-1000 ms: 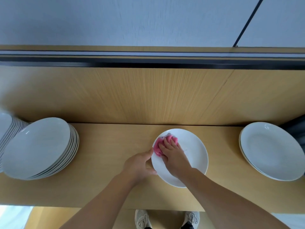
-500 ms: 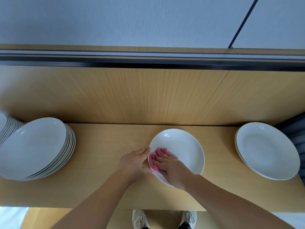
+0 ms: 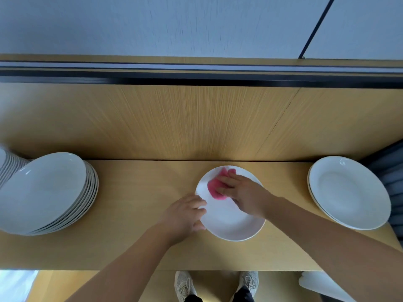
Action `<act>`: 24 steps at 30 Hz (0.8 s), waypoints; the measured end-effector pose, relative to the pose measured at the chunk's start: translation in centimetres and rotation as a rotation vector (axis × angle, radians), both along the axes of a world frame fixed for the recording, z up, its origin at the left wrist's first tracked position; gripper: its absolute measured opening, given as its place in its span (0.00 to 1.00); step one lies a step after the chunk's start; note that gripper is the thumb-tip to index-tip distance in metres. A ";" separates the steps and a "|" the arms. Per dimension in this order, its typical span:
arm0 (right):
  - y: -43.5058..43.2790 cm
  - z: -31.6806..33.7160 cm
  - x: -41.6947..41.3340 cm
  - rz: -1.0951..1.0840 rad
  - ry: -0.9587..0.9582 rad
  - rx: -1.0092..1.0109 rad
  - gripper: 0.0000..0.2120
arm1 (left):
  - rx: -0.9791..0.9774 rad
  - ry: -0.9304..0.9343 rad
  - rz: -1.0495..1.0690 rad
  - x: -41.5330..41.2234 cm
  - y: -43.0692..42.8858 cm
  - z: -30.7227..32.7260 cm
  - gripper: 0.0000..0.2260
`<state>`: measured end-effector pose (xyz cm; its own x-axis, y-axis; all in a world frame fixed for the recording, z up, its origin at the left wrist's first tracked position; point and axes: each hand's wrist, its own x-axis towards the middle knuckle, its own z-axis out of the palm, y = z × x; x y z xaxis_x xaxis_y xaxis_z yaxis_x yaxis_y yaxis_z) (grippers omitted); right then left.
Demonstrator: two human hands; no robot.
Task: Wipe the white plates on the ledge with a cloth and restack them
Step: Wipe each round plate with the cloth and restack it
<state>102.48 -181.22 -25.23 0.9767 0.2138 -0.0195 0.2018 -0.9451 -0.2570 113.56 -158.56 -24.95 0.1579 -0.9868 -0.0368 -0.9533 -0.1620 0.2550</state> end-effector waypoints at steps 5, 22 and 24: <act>1.1 -1.4 1.8 -0.067 0.174 -0.232 0.26 | 0.049 0.102 -0.087 -0.9 0.0 -1.5 0.17; 0.4 -1.4 -5.5 -0.342 0.284 -0.335 0.30 | 0.181 0.146 0.019 -1.3 -0.5 -1.8 0.21; 0.6 -1.2 -6.1 -0.318 0.301 -0.378 0.32 | 0.219 0.110 -0.005 -1.2 -0.7 -1.8 0.22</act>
<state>96.42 -180.58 -26.43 0.9314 -0.1648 -0.3246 -0.1367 -0.9847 0.1078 112.36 -159.30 -26.76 0.1357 -0.9542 -0.2667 -0.9227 -0.2198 0.3168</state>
